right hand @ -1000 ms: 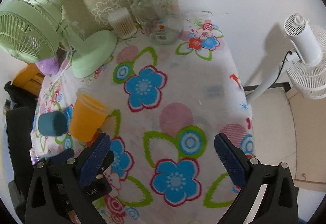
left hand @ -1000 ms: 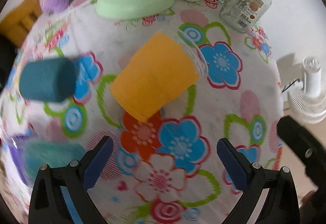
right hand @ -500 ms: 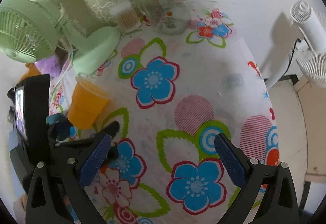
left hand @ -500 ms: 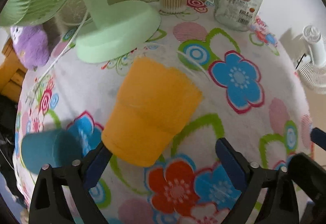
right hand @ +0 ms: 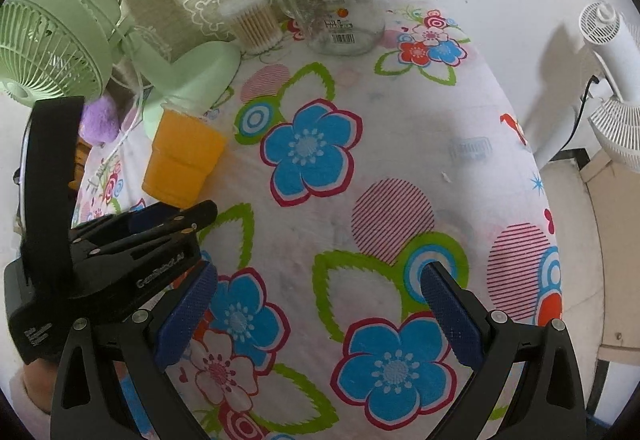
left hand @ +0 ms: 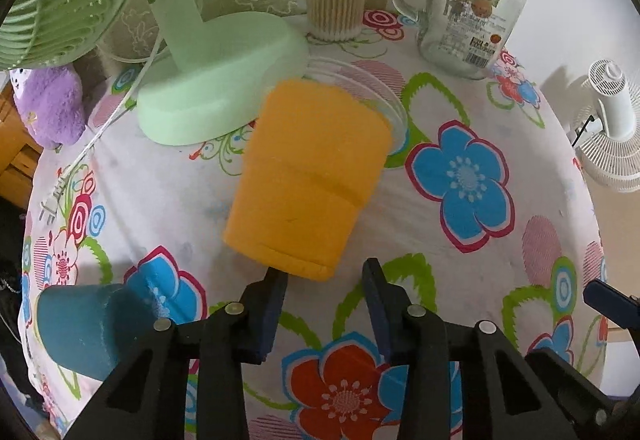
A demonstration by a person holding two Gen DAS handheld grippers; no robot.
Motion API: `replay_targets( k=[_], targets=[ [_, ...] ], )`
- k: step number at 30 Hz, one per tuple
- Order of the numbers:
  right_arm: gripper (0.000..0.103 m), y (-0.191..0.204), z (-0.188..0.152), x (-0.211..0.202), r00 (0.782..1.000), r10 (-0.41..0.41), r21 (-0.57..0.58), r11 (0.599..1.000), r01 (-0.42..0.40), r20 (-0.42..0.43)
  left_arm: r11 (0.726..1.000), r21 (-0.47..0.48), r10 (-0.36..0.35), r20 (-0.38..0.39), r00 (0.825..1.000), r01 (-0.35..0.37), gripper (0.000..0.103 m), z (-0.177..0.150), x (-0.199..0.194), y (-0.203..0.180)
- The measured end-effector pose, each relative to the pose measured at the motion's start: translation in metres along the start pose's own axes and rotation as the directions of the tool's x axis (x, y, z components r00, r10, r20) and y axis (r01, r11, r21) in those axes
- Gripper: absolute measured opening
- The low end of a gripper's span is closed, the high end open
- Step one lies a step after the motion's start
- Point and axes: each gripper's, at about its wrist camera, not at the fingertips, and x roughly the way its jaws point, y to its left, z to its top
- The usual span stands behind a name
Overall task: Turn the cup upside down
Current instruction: 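Close the left gripper around the body of the orange cup, then lift the orange cup off the table with the left gripper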
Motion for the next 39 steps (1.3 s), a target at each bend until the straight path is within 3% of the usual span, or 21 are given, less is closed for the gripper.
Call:
replay_targets(
  k=[2,5,8,14,16,18,19,21,24,30,39],
  targets=[
    [0.102,0.000,0.003,0.000,1.000,0.001,0.008,1.000,-0.001,0.003,1.000,-0.008,0.001,0.005,1.000,-0.001,0.079,0.001,-0.005,0.001],
    [0.102,0.001,0.008,0.000,1.000,0.024,0.016,1.000,-0.025,0.015,0.998,0.020,0.053,0.040,0.998,-0.054,0.092,0.005,-0.013,0.003],
    [0.102,0.004,0.014,0.001,0.999,0.036,0.017,0.999,-0.036,0.028,0.994,0.060,0.089,0.045,0.995,-0.091,0.096,0.011,-0.014,0.005],
    [0.102,-0.001,0.016,0.009,0.999,0.029,0.046,0.998,-0.031,0.038,0.984,0.145,0.101,0.054,0.993,-0.108,0.097,0.026,0.002,0.000],
    [0.102,-0.006,0.015,0.011,0.999,0.029,0.065,0.997,-0.031,0.039,0.976,0.190,0.090,0.075,0.993,-0.103,0.094,0.017,-0.002,-0.006],
    [0.102,-0.010,0.014,0.011,0.998,0.037,0.075,0.996,-0.040,0.041,0.967,0.233,0.080,0.088,0.993,-0.099,0.081,0.017,-0.002,-0.014],
    [0.102,-0.011,0.013,0.011,0.998,0.035,0.075,0.996,-0.039,0.045,0.962,0.256,0.079,0.089,0.993,-0.099,0.061,0.017,0.000,-0.018],
    [0.102,-0.012,0.012,0.009,0.998,0.029,0.067,0.997,-0.032,0.050,0.954,0.279,0.085,0.093,0.992,-0.108,0.060,0.016,0.002,-0.023],
    [0.102,-0.012,0.009,0.001,0.998,0.028,0.072,0.997,-0.033,0.065,0.963,0.264,0.035,0.081,0.996,-0.056,0.058,0.013,-0.005,-0.025],
    [0.102,-0.007,-0.007,-0.032,0.996,0.006,0.068,0.998,-0.012,0.093,0.969,0.246,0.007,0.087,0.996,-0.028,0.058,-0.004,-0.036,-0.024],
    [0.102,0.010,-0.076,-0.098,0.990,-0.067,0.093,0.994,0.055,0.127,0.944,0.315,-0.122,0.071,0.990,0.094,0.059,-0.074,-0.100,-0.018]
  ],
)
